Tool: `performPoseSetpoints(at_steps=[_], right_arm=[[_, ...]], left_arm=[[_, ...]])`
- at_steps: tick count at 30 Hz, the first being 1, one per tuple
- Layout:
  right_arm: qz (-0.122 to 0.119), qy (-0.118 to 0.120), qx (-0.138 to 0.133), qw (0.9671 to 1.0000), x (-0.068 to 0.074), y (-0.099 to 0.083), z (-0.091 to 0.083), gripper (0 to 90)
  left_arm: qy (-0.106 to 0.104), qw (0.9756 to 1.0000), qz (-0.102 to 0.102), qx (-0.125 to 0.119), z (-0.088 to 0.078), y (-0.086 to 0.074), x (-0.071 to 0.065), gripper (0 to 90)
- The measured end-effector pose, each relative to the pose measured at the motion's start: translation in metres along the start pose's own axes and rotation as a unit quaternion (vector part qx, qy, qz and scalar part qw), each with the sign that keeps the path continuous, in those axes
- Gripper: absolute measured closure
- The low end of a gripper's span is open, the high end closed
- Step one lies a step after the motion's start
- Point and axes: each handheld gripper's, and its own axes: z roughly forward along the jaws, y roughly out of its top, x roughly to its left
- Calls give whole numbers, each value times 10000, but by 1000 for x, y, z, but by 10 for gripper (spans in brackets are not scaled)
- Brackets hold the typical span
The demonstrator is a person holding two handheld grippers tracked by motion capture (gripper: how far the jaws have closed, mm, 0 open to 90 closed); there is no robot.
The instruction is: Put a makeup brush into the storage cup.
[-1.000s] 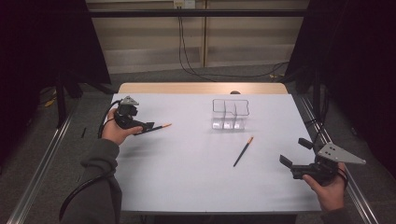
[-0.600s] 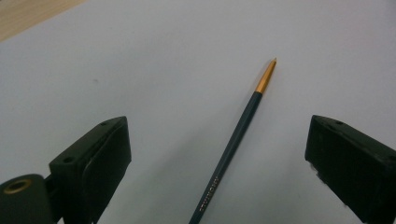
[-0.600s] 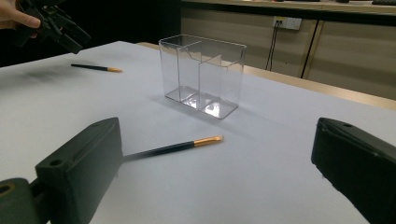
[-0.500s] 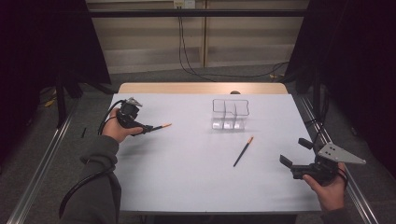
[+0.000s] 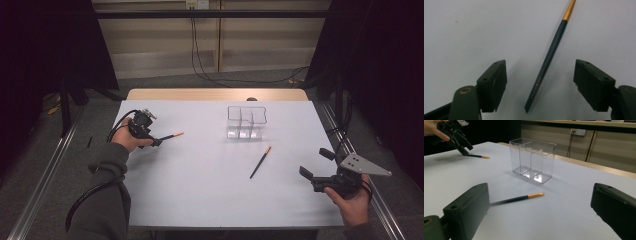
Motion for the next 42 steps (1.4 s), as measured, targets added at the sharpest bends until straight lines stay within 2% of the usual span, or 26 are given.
performPoseSetpoints(at_steps=[1, 2, 3, 7, 8, 10, 11, 13, 14, 17, 19, 20, 25, 28, 29, 32, 33, 34, 40, 42], right_arm=[[8, -8, -5, 10000, 0, 0, 0, 16], [-2, -14, -7, 10000, 0, 0, 0, 16], [4, -15, -9, 10000, 0, 0, 0, 16], [20, -16, 6, 10000, 0, -1, -1, 16], [22, -34, 0, 10000, 0, -1, 0, 16], [22, -36, 3, 10000, 0, -1, 0, 16], [27, -33, 4, 10000, 0, -1, 0, 16], [9, -33, 3, 10000, 0, -1, 0, 16], [16, -32, 5, 10000, 0, -1, 0, 16], [45, -46, 26, 10000, 0, -1, 0, 16], [42, -45, 21, 10000, 0, -1, -1, 16], [39, -46, 24, 10000, 0, -1, 0, 17], [23, -28, 41, 10000, 0, -2, -1, 16], [55, -29, 27, 10000, 0, -2, -1, 16], [36, -39, 33, 10000, 0, -2, -1, 16], [24, -32, 19, 10000, 0, -2, -1, 16], [16, -38, 19, 10000, -1, -2, -1, 17], [20, -37, 25, 10000, -1, -2, -1, 17], [25, -2, 33, 10000, 1, -1, -1, 17], [26, -25, 48, 10000, 0, -2, -1, 17]], left_arm=[[-20, 9999, -135, -61, 2, -1, -2, 302], [-61, 10000, -38, 39, 1, 0, 0, 316], [-79, 9999, -132, 2, 3, 0, -1, 330], [-140, 9998, 21, 161, 3, 0, 1, 370], [-140, 9998, -55, 130, 3, 0, -1, 377], [-179, 9997, -53, 185, 4, 0, 0, 406], [-183, 9995, 39, 261, 3, 0, 1, 418], [-203, 9993, -7, 311, 4, 0, 1, 443], [-224, 9993, -126, 274, 5, 0, 0, 458], [-292, 9986, 5, 431, 4, 0, 3, 490], [-310, 9986, -47, 430, 4, 0, 3, 523], [-306, 9985, -1, 464, 3, 1, 5, 536], [-347, 9979, 13, 554, 4, 3, 5, 532], [-306, 9983, -60, 496, 5, 2, 3, 545], [-321, 9980, -1, 551, 4, 3, 4, 552], [-360, 9973, 39, 635, 3, 4, 2, 630], [-370, 9972, -33, 653, 3, 5, 0, 657], [-369, 9969, 9, 688, 3, 5, 0, 674], [-441, 9955, -73, 837, 4, 8, -2, 814], [-446, 9957, -73, 809, 5, 8, -2, 821]])
